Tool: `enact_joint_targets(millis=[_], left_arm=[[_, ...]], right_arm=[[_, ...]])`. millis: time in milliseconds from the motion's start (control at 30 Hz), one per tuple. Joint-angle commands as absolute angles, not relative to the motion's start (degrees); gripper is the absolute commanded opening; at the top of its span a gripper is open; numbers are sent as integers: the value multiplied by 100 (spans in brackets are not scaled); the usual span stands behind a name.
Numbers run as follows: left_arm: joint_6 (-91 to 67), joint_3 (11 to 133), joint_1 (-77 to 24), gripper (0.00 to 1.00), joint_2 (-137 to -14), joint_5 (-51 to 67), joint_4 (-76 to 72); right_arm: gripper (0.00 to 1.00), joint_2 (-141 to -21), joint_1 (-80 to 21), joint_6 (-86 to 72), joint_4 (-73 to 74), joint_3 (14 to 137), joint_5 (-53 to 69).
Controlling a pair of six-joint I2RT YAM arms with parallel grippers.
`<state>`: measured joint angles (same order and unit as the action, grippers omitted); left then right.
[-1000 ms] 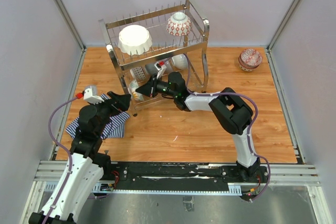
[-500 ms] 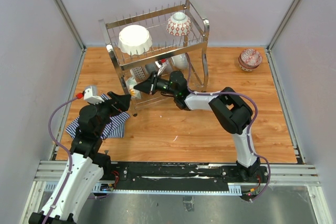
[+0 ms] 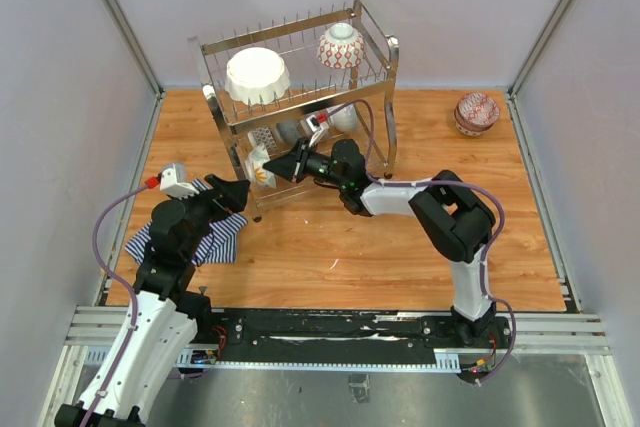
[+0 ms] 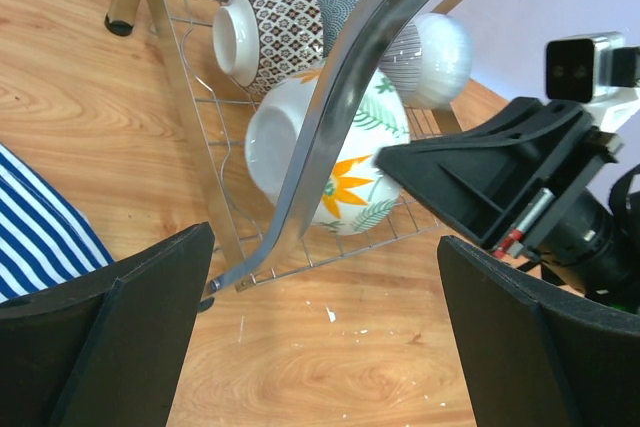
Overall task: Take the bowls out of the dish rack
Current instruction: Pick up the bowl from the dish rack, then place the bowl with the bowl.
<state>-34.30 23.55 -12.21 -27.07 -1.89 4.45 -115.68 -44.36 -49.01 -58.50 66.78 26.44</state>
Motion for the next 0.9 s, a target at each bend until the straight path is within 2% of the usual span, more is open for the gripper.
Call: enact_joint_targets(millis=[0,267,433,667,867], left_arm=[[-3366,2505,-1250,100,-2716,-237,325],[-3399,2586,-1249,100,-2720,-246,372],[-3402,2757,-1257,100,-2861,-221,487],[-3436,2887,-1256,100,-2992,-137,466],[-3401,2918,-1256,100,-3082,-119,440]], right_arm=[[1,-10936,-4346,-4640,-6427,6471,2346],[1,-10274,-4334,-4283,-6323,5800,2006],[1,-9469,-4365,-3833,-5921,5114,1517],[1,-7597,-4635,-2787,-3340,4757,-468],[1,-6338,-4642,-2066,-1780,4768,-1513]])
